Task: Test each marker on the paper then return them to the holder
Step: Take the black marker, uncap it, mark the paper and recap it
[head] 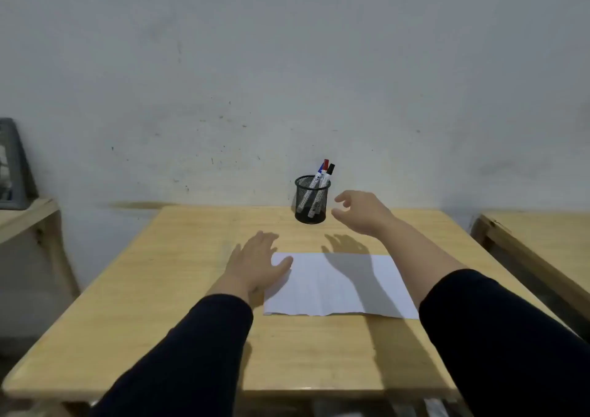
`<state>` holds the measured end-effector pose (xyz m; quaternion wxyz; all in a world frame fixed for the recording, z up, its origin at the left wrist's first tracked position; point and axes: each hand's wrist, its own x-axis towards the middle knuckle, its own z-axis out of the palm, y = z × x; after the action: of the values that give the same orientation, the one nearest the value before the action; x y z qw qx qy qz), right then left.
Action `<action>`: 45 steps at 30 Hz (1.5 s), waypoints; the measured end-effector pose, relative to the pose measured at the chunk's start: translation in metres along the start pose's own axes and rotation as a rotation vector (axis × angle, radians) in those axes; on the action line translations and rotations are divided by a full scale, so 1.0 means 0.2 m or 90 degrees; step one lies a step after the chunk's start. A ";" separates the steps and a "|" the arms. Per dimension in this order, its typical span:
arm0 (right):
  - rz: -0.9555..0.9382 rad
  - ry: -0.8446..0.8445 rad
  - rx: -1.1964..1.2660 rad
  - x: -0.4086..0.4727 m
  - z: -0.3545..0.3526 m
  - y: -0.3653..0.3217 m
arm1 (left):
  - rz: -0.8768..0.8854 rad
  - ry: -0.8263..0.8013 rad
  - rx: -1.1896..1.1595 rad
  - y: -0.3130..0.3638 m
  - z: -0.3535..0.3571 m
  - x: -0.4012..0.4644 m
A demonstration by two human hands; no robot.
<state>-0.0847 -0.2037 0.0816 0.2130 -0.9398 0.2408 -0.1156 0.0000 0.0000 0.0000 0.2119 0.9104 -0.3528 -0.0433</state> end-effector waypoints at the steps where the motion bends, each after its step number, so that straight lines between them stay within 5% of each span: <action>1: 0.016 0.002 0.015 0.04 0.02 0.00 | -0.006 -0.007 0.004 -0.02 0.02 0.00; 18: 0.202 0.221 0.270 0.69 0.27 0.02 | -0.013 -0.015 0.083 -0.14 0.15 0.04; 30: 0.087 0.379 0.465 0.58 0.03 -0.18 | -0.018 -0.025 0.079 -0.12 0.15 0.03; 33: 0.049 0.331 0.493 0.42 0.03 -0.23 | -0.014 -0.032 0.083 -0.13 0.15 0.03; 39: 0.070 0.047 0.553 0.07 0.22 -0.20 | -0.002 -0.035 0.049 -0.13 0.14 0.02; 45: 0.038 -0.107 0.455 -0.07 0.29 -0.16 | 0.168 0.242 0.142 -0.05 -0.02 0.10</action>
<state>-0.0660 -0.1507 0.0437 0.5500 -0.8051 0.1940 -0.1085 0.0217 -0.0060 0.0014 0.1766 0.8661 -0.4247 0.1957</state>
